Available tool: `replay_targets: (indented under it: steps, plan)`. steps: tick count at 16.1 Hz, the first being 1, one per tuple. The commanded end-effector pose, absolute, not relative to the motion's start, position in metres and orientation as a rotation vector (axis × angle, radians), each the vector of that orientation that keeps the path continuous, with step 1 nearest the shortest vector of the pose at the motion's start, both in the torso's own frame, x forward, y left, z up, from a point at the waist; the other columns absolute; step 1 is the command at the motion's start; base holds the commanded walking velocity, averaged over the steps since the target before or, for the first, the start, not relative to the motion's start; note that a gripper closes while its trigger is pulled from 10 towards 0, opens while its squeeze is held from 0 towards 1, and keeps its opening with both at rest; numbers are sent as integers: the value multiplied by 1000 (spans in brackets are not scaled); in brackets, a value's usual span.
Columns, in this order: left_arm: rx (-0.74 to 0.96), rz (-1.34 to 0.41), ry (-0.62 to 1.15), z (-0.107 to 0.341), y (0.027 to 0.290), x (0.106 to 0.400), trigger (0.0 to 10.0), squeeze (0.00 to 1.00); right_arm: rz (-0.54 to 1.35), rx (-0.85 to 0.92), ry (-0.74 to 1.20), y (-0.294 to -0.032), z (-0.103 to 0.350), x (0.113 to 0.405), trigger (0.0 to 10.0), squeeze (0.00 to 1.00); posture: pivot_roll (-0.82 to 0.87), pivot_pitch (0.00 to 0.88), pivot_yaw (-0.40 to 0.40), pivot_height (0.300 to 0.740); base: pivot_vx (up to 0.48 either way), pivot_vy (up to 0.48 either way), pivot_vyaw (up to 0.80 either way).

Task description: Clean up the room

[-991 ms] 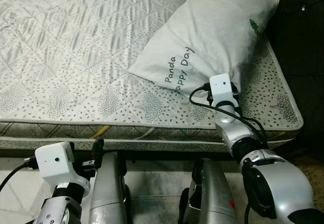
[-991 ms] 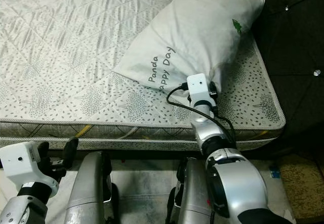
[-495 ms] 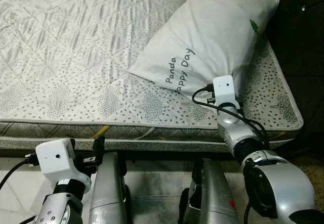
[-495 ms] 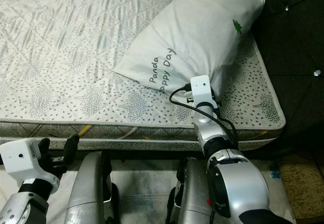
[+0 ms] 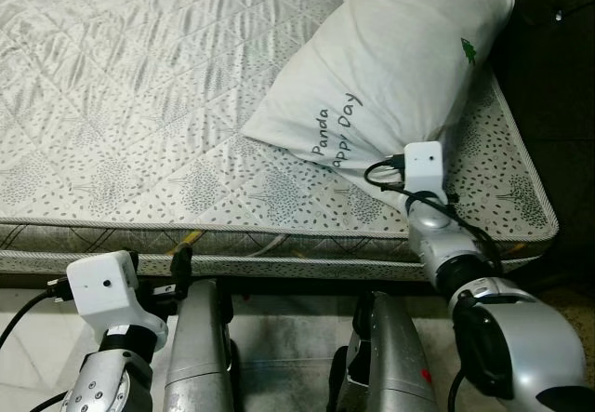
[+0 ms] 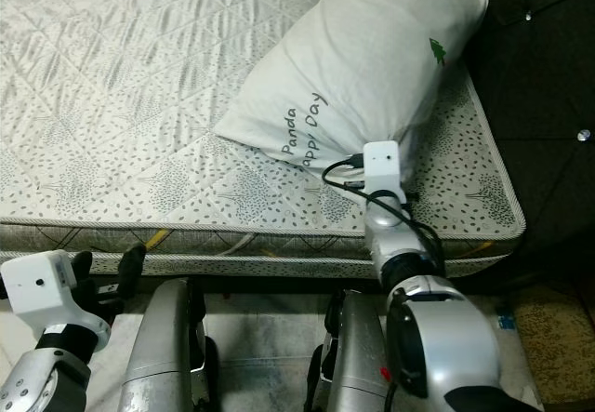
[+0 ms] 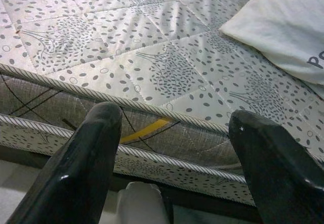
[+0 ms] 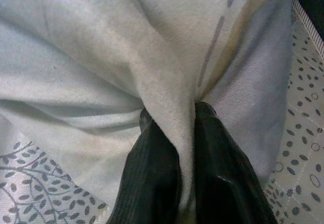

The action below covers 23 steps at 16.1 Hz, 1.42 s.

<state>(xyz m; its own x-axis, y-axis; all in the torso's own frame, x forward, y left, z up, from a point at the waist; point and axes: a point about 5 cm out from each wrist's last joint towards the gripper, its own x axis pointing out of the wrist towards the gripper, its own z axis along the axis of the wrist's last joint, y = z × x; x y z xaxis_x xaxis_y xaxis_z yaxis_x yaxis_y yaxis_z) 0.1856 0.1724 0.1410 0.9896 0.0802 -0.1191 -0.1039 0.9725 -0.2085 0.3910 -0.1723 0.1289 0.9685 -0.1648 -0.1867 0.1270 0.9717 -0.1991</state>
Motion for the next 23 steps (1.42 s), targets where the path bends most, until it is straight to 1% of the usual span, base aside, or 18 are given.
replay_targets:
  steps: [1, 5, 6, 8, 9, 10, 11, 12, 13, 15, 18, 19, 20, 23]
  plan:
    - [-209, 108, 127, 137, 175, 184, 10000, 0, -189, -167, 256, -186, 122, 387, 0, 0, 235, 254, -71, 557, 0, 0, 0]
    - [-211, 105, 116, 137, 175, 188, 10000, 0, -231, -118, 232, -198, 130, 389, 0, 0, 229, 237, -70, 557, 0, 0, 0]
    - [-211, 106, 112, 138, 176, 190, 10000, 0, -255, -109, 204, -205, 139, 392, 0, 0, 225, 232, -68, 557, 0, 0, 0]
    - [-209, 105, 98, 139, 177, 194, 10000, 0, -300, -113, 130, -223, 166, 398, 0, 0, 220, 218, -67, 557, 0, 0, 0]
    - [-210, 106, 96, 139, 177, 195, 10000, 0, -316, -110, 115, -229, 172, 399, 0, 0, 218, 215, -68, 557, 0, 0, 0]
    - [-210, 106, 93, 139, 177, 197, 10000, 0, -343, -106, 77, -243, 188, 400, 0, 0, 208, 206, -67, 557, 0, 0, 0]
    - [-211, 105, 90, 139, 177, 199, 10000, 0, -356, -112, 53, -251, 198, 401, 0, 0, 203, 202, -65, 557, 0, 0, 0]
    - [-214, 100, 83, 139, 176, 202, 10000, 0, -389, -118, 16, -267, 215, 400, 0, 0, 195, 196, -61, 557, 0, 0, 0]
    - [-215, 99, 82, 139, 176, 203, 10000, 0, -396, -120, 10, -271, 218, 399, 0, 0, 195, 196, -61, 557, 0, 0, 0]
    - [-214, 94, 77, 139, 177, 207, 10000, 0, -441, -137, -14, -289, 232, 395, 0, 0, 184, 186, -50, 557, 0, 0, 0]
    - [-210, 87, 70, 138, 179, 212, 10000, 0, -532, -143, -44, -323, 251, 383, 0, 0, 170, 172, -34, 557, 0, 0, 0]
    - [-210, 84, 69, 138, 179, 213, 10000, 0, -552, -146, -49, -330, 254, 380, 0, 0, 165, 167, -30, 557, 0, 0, 0]
    - [-209, 74, 63, 139, 177, 217, 10000, 0, -613, -152, -63, -351, 261, 369, 0, 0, 159, 159, -25, 557, 0, 0, 0]
    - [-211, 58, 52, 140, 175, 223, 10000, 0, -671, -177, -73, -372, 266, 355, 0, 0, 145, 143, -12, 557, 0, 0, 0]
